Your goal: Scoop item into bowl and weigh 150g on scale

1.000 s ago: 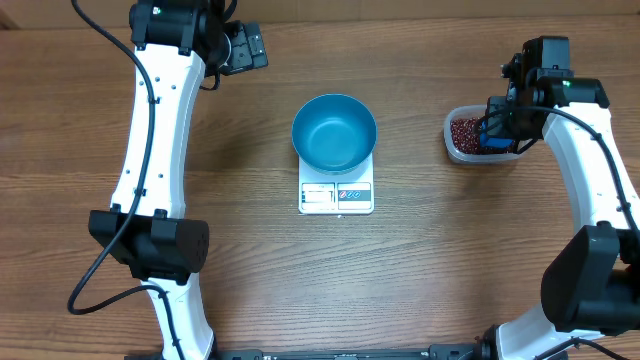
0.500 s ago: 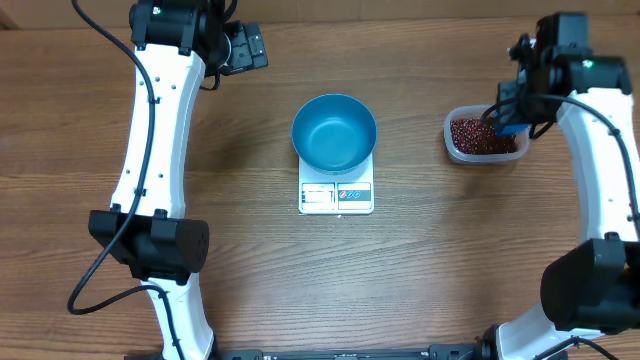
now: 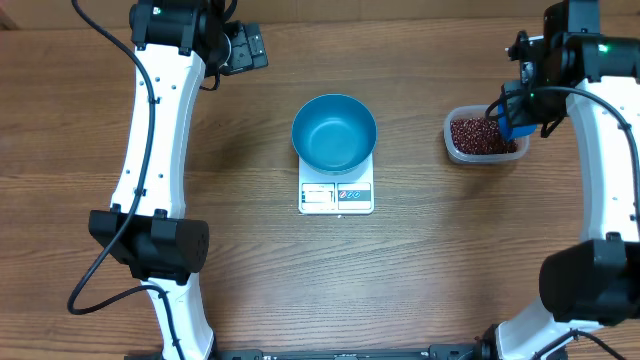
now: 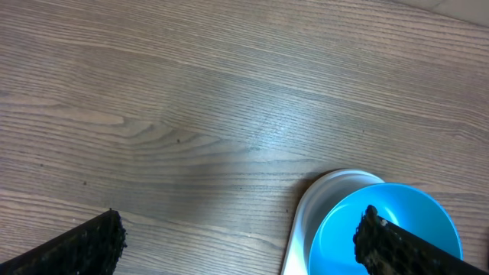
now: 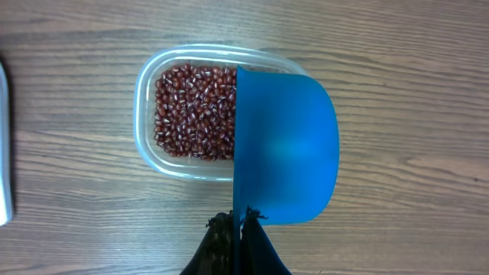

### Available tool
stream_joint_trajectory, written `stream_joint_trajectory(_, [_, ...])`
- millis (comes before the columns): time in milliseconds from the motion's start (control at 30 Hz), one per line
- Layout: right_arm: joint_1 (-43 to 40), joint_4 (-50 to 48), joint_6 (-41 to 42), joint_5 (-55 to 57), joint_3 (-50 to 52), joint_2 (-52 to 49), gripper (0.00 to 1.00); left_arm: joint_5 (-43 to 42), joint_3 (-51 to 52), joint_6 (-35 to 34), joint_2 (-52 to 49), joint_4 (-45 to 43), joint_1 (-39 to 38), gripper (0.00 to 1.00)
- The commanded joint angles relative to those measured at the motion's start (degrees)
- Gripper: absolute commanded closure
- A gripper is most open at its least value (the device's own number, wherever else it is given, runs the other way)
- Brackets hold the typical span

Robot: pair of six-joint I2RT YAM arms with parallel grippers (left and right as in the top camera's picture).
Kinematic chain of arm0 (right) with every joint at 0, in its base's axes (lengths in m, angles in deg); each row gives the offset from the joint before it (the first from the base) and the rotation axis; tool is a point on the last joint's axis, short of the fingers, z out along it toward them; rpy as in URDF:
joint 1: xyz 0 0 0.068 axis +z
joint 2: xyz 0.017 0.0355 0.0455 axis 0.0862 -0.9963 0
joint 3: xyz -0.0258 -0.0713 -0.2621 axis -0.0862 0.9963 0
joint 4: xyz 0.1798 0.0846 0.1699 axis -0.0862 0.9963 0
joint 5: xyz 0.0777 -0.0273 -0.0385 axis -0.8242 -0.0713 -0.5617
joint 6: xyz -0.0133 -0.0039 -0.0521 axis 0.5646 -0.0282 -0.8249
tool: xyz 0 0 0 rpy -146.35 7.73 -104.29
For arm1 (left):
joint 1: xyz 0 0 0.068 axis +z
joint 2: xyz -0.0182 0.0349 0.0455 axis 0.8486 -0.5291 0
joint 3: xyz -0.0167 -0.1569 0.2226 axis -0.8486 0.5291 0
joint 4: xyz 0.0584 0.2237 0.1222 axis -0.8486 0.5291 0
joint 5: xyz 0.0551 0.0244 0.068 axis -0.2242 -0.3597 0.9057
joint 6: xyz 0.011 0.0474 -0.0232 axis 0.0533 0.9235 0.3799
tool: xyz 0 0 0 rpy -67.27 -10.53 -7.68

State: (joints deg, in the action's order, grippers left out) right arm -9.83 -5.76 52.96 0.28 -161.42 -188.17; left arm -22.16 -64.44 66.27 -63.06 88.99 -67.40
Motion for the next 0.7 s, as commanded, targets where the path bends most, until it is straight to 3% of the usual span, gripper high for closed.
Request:
stream_joint_trajectory(0, [-0.17, -1.03, -3.19, -0.24, -1.40, -2.93, 0.96, 0.74, -0.92, 1.11, 0.63, 0.07, -0.04, 0.00])
stream_joint_trajectory(367, [0.07, -3.61, -4.24, 4.61, -1.38, -12.90, 0.96, 0.74, -0.92, 1.11, 0.63, 0.07, -0.04, 0.00])
stream_joint_trajectory(667, [0.31, -2.69, -0.63, -9.46, 1.57, -14.67, 0.96, 0.74, -0.92, 1.11, 0.63, 0.07, -0.04, 0.00])
